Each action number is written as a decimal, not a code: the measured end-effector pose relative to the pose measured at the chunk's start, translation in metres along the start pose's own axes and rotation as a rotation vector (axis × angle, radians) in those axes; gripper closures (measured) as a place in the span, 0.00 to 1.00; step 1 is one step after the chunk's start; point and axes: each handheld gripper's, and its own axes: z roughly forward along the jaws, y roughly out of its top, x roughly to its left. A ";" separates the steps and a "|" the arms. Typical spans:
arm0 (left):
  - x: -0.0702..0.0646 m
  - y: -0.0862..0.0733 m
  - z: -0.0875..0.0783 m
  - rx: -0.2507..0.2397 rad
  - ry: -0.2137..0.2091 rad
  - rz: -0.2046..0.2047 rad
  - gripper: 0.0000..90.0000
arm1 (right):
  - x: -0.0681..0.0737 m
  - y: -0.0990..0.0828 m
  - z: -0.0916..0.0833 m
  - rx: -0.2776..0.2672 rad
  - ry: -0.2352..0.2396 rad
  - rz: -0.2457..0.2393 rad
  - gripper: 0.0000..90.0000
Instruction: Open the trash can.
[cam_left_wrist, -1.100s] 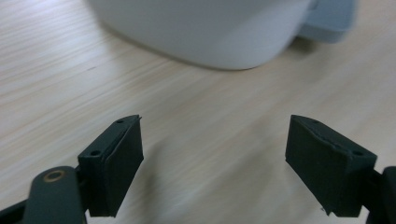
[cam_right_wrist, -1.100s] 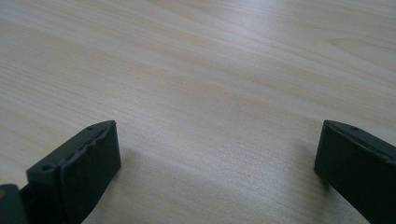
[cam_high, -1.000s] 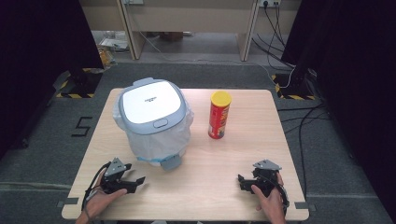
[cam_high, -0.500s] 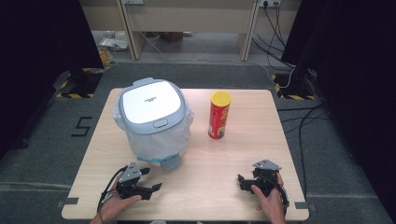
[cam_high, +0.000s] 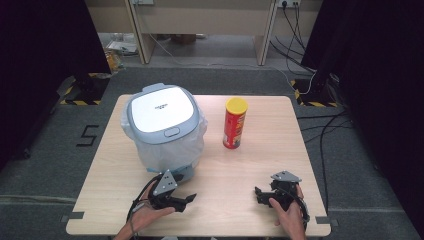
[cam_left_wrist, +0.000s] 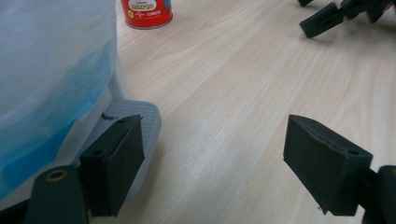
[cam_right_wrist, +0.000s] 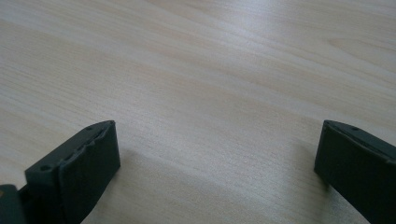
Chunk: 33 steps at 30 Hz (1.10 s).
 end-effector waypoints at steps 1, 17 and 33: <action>0.000 0.000 0.003 0.008 0.002 0.004 0.22 | 0.000 0.000 0.000 0.000 0.000 0.000 0.00; 0.002 -0.007 0.017 0.034 0.070 0.076 0.25 | 0.000 0.000 0.000 0.000 0.000 0.000 0.00; -0.002 -0.012 0.024 0.077 0.088 0.124 0.26 | 0.000 0.000 0.000 0.002 -0.001 0.000 0.00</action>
